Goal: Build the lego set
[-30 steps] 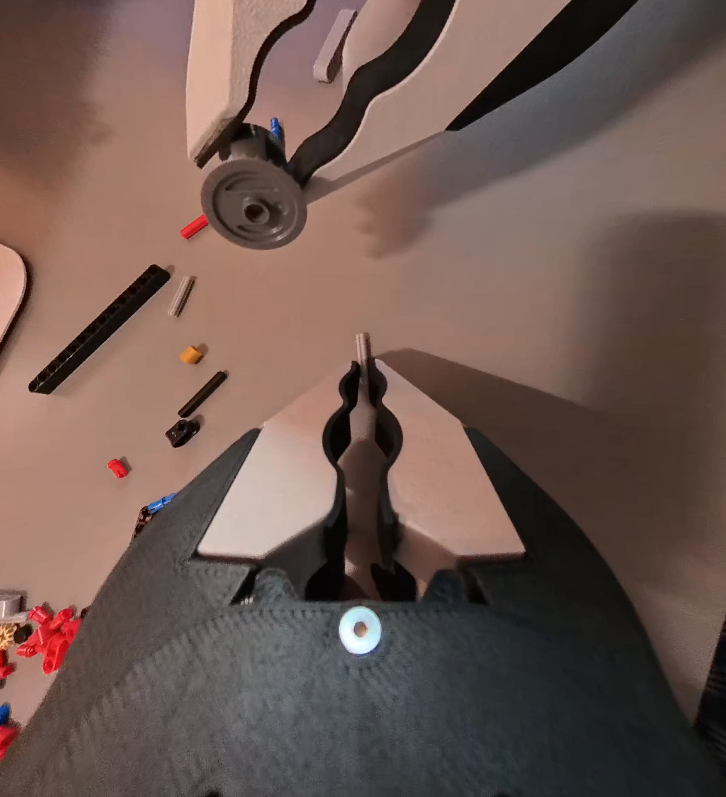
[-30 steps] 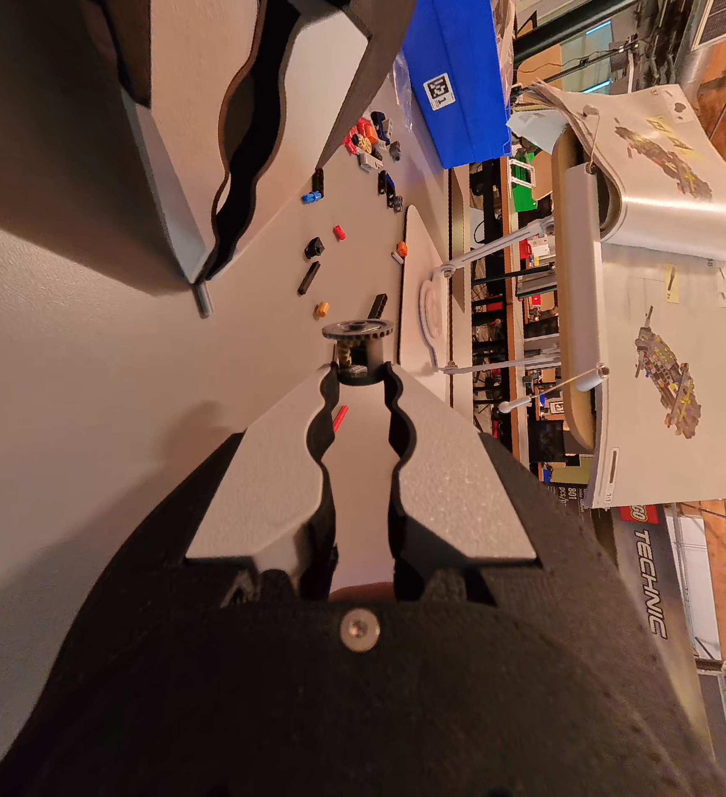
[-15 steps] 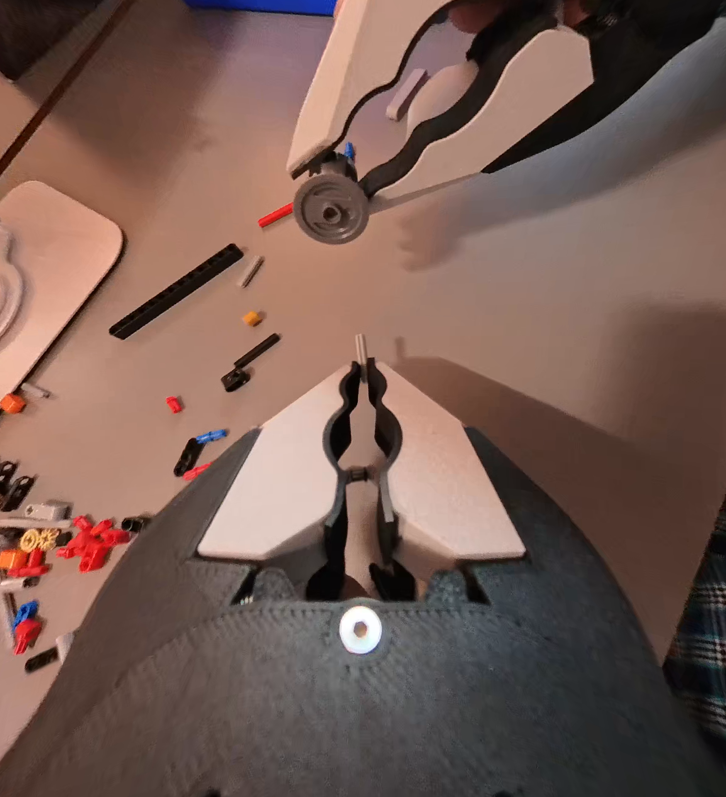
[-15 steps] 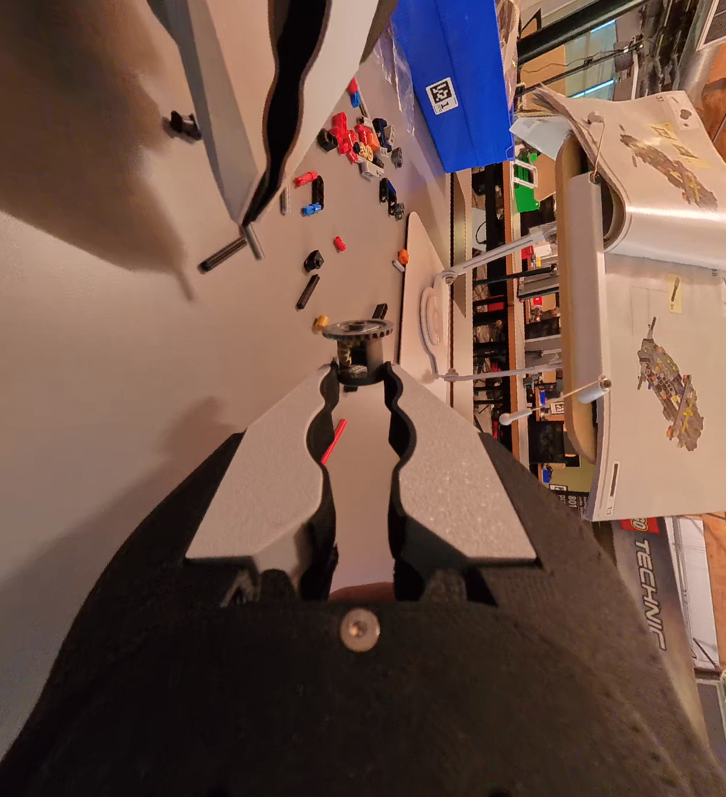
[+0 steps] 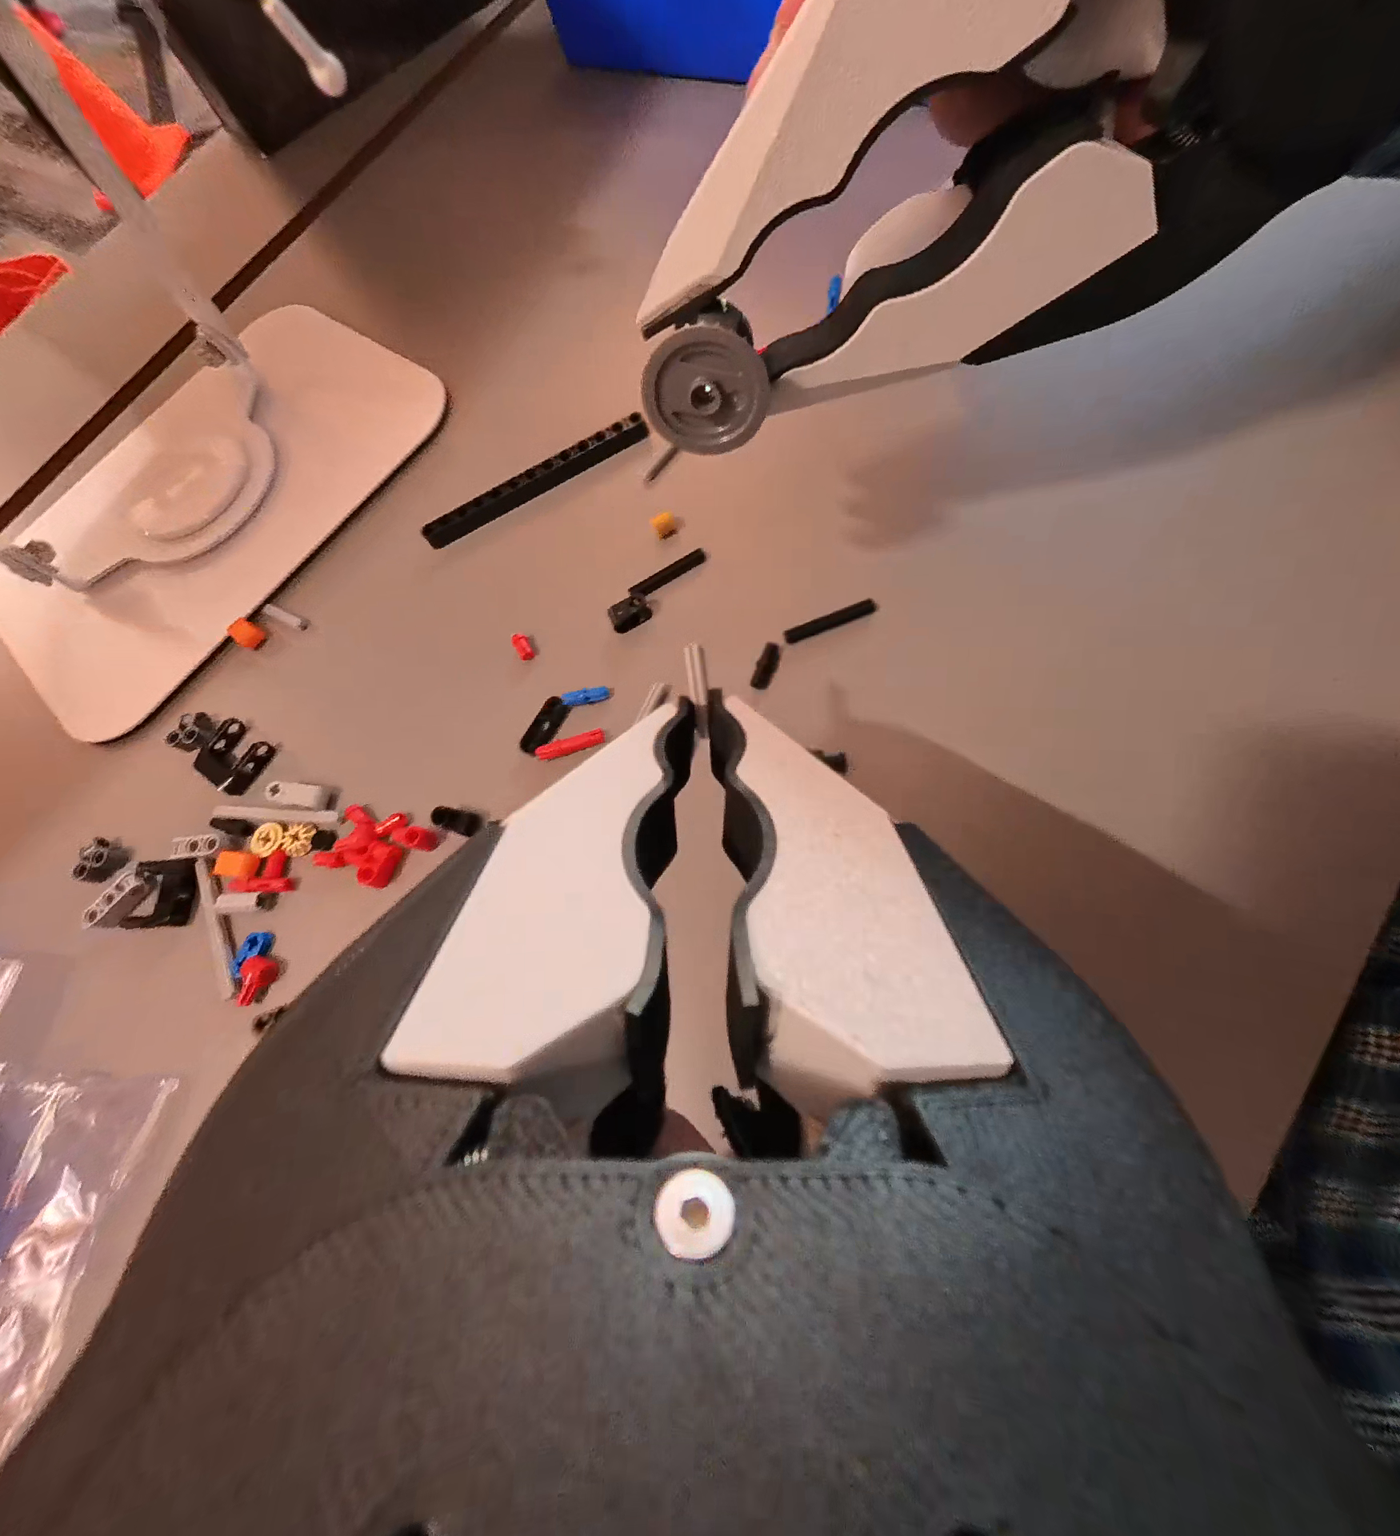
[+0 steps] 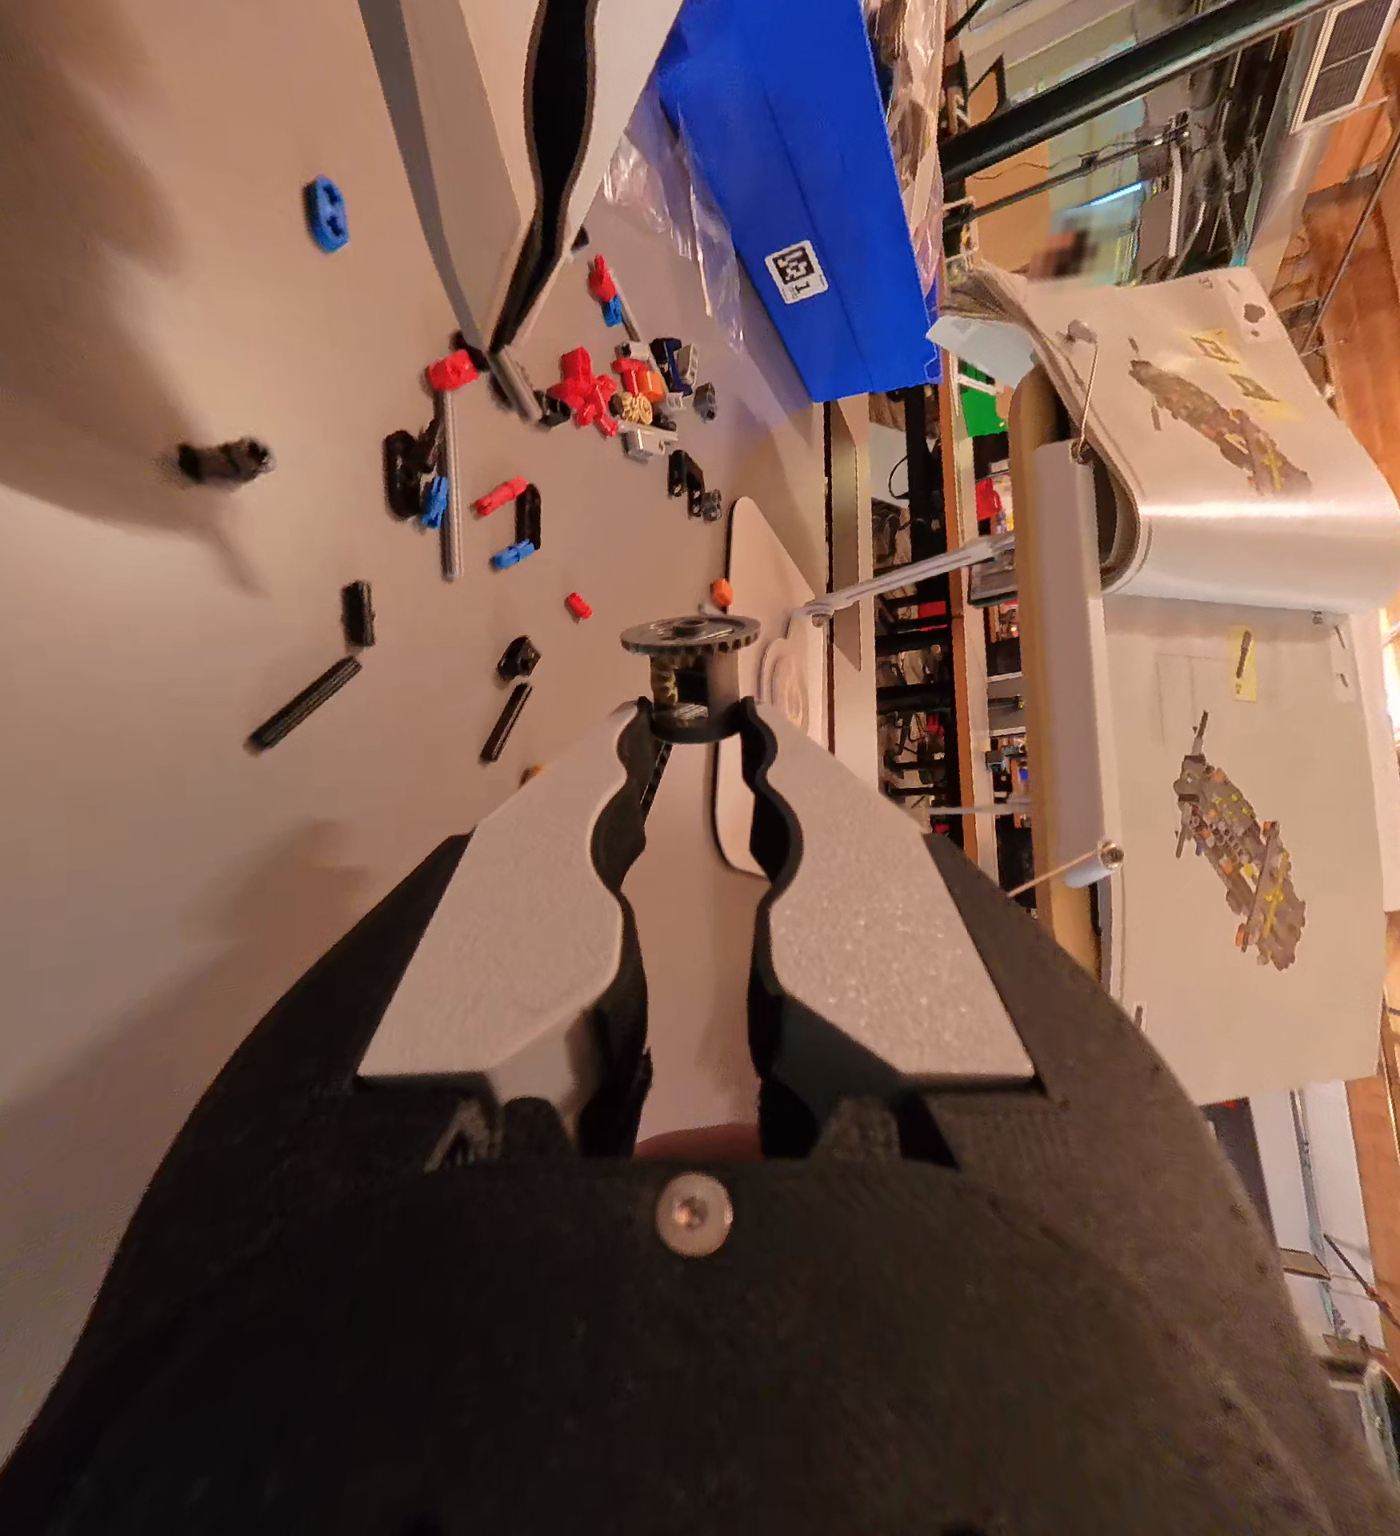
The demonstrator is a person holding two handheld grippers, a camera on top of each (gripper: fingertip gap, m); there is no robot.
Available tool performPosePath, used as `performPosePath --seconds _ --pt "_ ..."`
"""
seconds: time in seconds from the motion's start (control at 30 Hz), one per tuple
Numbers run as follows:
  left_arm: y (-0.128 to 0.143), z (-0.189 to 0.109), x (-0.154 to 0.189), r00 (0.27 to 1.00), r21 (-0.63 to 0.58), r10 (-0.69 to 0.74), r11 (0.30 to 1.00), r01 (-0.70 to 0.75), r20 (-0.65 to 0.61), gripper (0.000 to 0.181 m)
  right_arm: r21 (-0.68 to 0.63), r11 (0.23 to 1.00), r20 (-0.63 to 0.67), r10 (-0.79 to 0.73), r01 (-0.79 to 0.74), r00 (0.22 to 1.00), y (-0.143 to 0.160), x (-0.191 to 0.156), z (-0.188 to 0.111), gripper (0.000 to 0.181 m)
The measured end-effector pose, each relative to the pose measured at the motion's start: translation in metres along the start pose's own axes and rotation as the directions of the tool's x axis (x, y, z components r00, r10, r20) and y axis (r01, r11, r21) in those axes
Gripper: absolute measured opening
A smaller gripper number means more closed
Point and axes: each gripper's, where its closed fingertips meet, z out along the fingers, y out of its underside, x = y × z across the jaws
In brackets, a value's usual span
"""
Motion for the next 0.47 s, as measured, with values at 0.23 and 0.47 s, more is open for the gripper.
performPosePath --seconds 0.23,0.47 --pt "0.008 -0.012 -0.016 1.000 0.008 0.015 1.000 -0.015 -0.011 0.001 0.007 1.000 -0.011 0.004 -0.003 1.000 -0.011 0.008 0.018 0.018" --pt "0.014 -0.014 -0.029 0.999 0.016 0.036 0.999 -0.036 -0.029 0.001 -0.007 1.000 -0.017 0.016 -0.016 1.000 -0.016 0.012 0.033 0.018"
